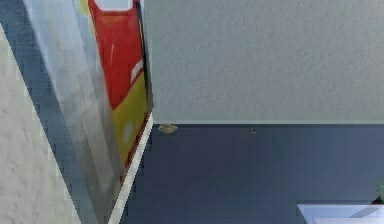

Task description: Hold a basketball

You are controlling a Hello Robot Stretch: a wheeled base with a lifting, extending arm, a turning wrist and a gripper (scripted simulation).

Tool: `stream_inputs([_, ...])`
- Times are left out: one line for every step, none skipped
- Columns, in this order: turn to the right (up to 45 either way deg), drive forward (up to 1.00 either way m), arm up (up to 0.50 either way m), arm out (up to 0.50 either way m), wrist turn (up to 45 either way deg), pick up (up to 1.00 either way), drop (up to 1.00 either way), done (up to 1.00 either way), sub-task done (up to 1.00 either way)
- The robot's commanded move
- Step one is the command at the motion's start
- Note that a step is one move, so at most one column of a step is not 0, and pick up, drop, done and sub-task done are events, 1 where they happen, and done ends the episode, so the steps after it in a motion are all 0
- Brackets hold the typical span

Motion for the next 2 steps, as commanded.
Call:
stream_inputs([0.0, 0.00, 0.10, 0.00, 0.0, 0.00, 0.00, 0.00, 0.00])
stream_inputs([0.0, 0.00, 0.00, 0.00, 0.0, 0.00, 0.00, 1.00, 0.00])
